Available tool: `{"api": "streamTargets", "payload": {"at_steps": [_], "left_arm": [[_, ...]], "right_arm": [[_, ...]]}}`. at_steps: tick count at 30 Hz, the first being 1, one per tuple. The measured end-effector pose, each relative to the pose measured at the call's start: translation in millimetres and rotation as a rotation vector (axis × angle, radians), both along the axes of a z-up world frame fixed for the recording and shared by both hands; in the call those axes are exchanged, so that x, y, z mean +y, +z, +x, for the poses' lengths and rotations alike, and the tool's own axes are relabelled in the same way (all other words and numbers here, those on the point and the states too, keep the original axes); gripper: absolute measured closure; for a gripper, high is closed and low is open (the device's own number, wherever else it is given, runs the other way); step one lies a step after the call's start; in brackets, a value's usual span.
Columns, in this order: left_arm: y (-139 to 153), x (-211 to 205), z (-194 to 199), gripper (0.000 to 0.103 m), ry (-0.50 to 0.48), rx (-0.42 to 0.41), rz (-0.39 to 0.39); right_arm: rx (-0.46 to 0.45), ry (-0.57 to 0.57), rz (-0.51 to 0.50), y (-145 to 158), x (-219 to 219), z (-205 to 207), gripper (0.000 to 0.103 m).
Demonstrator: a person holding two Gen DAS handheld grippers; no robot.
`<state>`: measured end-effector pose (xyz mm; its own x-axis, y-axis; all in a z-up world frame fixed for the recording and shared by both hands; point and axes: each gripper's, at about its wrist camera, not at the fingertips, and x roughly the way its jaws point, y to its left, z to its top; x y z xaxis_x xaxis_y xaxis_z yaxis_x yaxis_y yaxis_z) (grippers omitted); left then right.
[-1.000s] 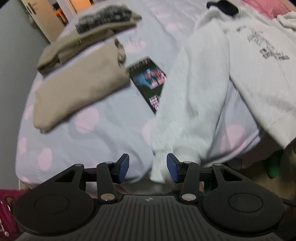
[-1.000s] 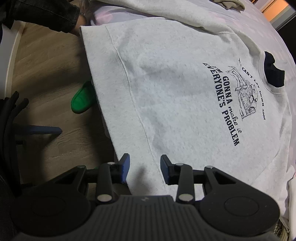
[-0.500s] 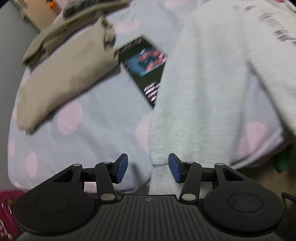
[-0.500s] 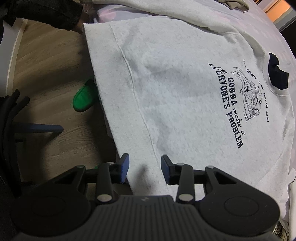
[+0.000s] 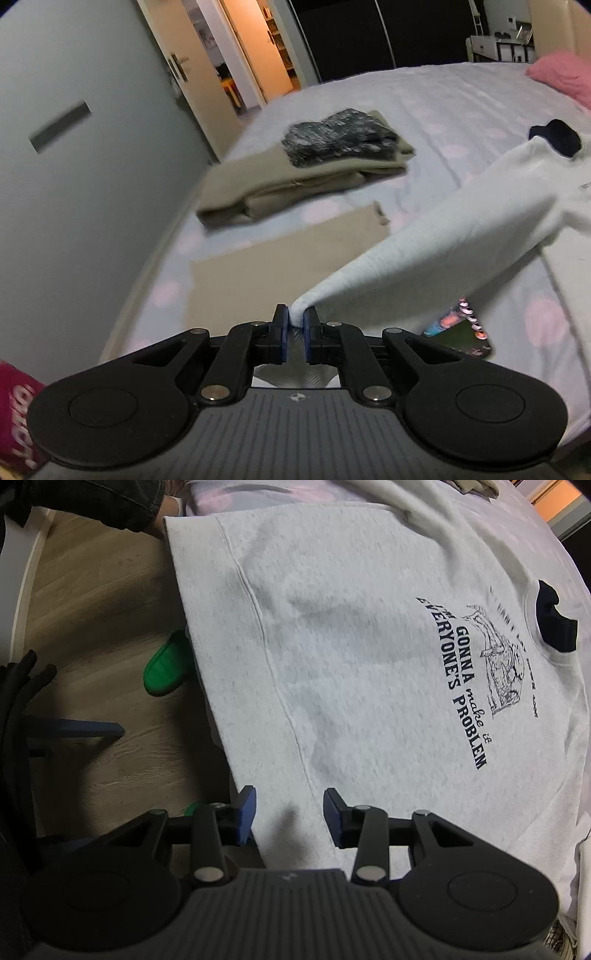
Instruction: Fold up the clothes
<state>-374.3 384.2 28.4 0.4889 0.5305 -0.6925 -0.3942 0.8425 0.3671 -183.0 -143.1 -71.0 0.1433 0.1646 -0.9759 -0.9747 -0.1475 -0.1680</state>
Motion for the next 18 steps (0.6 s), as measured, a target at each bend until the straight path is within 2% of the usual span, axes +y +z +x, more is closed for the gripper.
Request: {"api": "streamTargets", "payload": {"at_steps": [2,3,4,10,14,15,18], "left_arm": [[-27,0,13,0.096,-0.058,0.147,-0.050],[-42,-3,18,0.096,-0.090,0.214,-0.036],[-48,-1,23,0.096,-0.099,0.236,-0.027],[-37,27,47,0.096,-0.019,0.114,0.000],[13,59,48,0.095,0.053,-0.106,0.014],[16,64,50,0.095,0.066,-0.123,0.010],[-6,73,65,0.095,0.089,-0.053,-0.022]], "right_arm": [[0.000,0.002,-0.006,-1,1,1,0.059],[0.001,0.004,-0.007,-2,1,1,0.059],[0.003,0.006,-0.008,-2,2,1,0.059],[-0.005,0.018,-0.004,-2,17,0,0.059],[-0.002,0.028,-0.006,-2,27,-1,0.059],[-0.001,0.031,-0.007,-2,29,0,0.059],[0.002,0.039,-0.012,-4,36,0,0.059]]}}
